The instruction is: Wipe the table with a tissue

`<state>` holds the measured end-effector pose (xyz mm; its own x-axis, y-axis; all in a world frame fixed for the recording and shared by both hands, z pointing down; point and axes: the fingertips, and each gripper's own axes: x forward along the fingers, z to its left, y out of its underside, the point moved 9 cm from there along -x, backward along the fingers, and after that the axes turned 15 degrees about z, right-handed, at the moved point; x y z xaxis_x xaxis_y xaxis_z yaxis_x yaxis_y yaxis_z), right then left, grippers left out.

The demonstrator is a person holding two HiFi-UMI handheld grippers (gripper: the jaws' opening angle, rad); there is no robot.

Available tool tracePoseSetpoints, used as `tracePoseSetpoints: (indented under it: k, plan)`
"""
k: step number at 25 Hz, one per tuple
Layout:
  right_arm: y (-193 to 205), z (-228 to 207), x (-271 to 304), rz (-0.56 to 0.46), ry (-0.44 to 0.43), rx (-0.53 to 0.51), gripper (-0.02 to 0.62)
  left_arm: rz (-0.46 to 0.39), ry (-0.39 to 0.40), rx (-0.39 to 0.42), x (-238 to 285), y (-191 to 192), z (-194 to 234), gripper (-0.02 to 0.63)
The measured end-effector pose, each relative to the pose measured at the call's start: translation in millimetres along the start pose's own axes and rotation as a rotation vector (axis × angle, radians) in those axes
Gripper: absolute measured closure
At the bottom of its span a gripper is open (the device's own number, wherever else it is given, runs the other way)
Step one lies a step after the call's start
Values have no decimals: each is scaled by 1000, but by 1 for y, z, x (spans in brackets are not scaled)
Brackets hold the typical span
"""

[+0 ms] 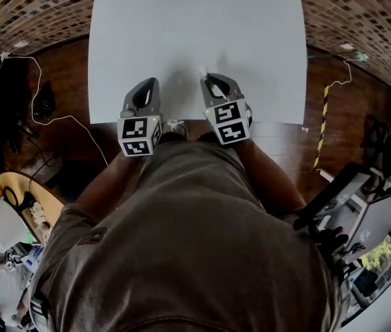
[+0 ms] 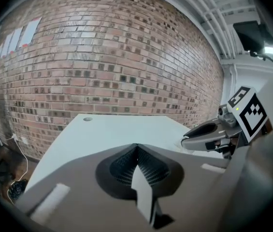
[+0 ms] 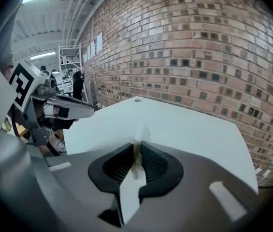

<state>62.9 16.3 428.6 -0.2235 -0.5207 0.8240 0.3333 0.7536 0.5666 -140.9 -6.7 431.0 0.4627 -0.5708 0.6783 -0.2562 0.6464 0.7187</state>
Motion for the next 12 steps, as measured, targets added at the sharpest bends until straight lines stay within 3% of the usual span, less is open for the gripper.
tracePoseSetpoints:
  k: [12]
  plan:
    - [71, -32, -91, -157, 1, -6, 535, -77, 2, 60, -19, 16, -122, 604]
